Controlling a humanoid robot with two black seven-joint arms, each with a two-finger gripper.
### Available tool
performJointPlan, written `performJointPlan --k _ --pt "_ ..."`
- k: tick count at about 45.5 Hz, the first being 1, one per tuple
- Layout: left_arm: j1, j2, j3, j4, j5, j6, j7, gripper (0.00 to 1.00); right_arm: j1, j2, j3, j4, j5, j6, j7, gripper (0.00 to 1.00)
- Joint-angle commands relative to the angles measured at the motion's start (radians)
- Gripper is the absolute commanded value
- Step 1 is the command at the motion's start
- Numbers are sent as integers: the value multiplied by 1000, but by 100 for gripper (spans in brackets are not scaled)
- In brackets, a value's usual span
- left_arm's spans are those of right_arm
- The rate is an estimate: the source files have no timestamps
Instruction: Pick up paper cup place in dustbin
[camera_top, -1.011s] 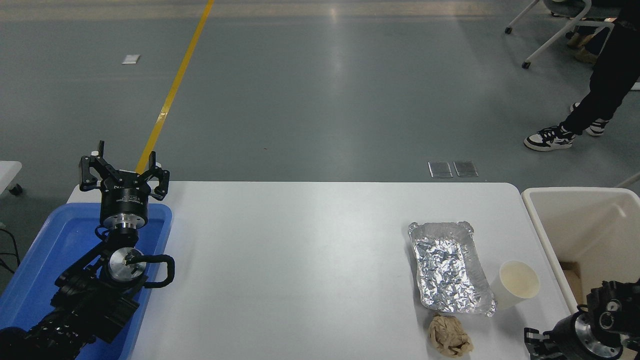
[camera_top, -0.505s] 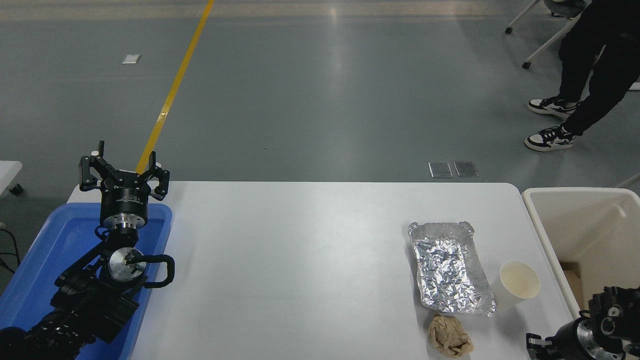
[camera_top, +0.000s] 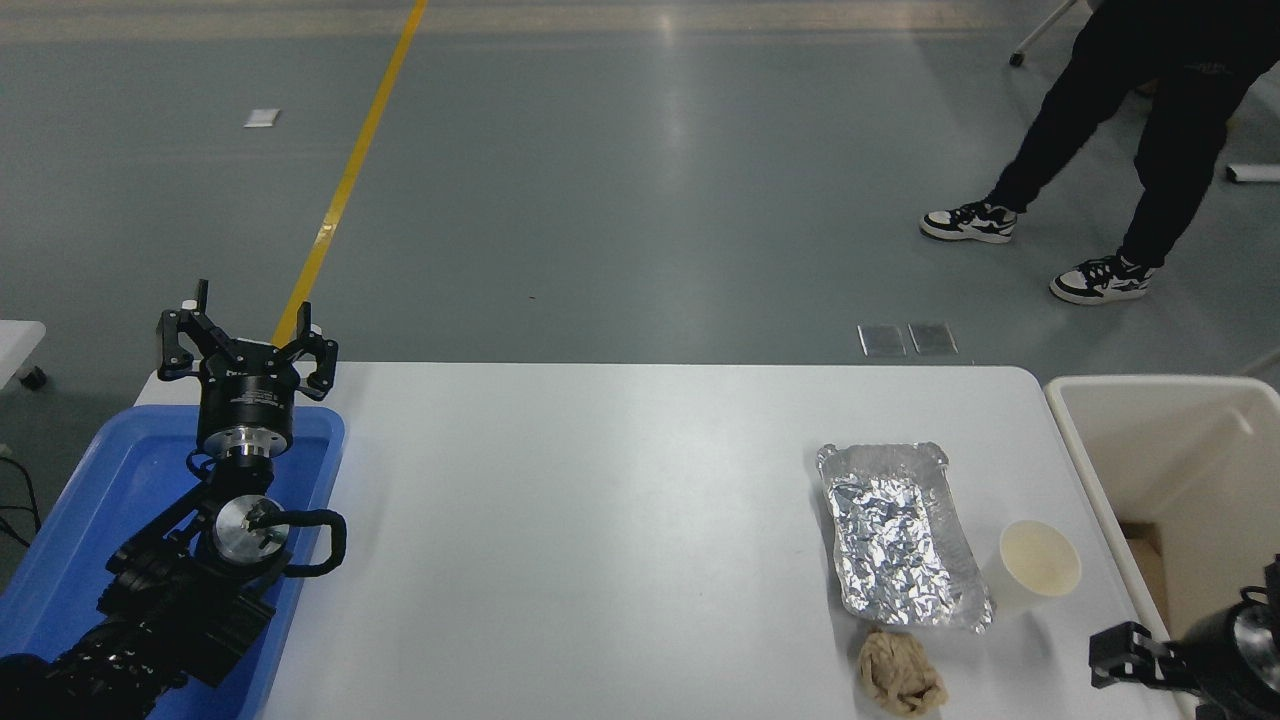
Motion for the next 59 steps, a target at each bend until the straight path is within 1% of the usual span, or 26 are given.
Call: performJointPlan --k 1,4,6,11,17,23,25,27,31,40,47,51,55,59 --pt "0 1 1 0 2 -1 0 99 249 -116 -37 77 52 90 -64 100" --pt "0 1 1 0 2 -1 0 99 334 -116 -67 77 72 109 -92 100" --pt "0 1 1 0 2 -1 0 99 400 -116 -95 75 74 130 -101 100" --pt "0 1 1 0 2 -1 0 99 548 -92 -185 75 89 156 -103 100" --pt "0 1 1 0 2 0 0 99 677 3 -300 66 146 156 -101 100" --pt "1 1 1 0 2 0 0 99 836 149 -441 65 172 153 -97 100" --pt "0 1 1 0 2 0 0 99 891 203 -486 65 198 153 -92 100" --pt "0 1 1 0 2 0 0 99 949 310 -523 65 290 152 -89 100" --pt "0 1 1 0 2 0 0 99 982 425 -518 65 364 155 -89 100" --pt "0 2 1 0 0 0 -2 99 1019 597 -505 86 384 155 -89 100" --pt "0 2 1 0 0 0 -2 99 1094 654 -498 161 388 176 -89 100" --pt "0 2 1 0 0 0 0 99 1154 657 -485 221 395 209 -86 100" --pt "0 2 1 0 0 0 0 99 1218 654 -474 273 428 236 -86 100" --pt "0 2 1 0 0 0 -2 99 1256 653 -454 279 461 299 -81 100"
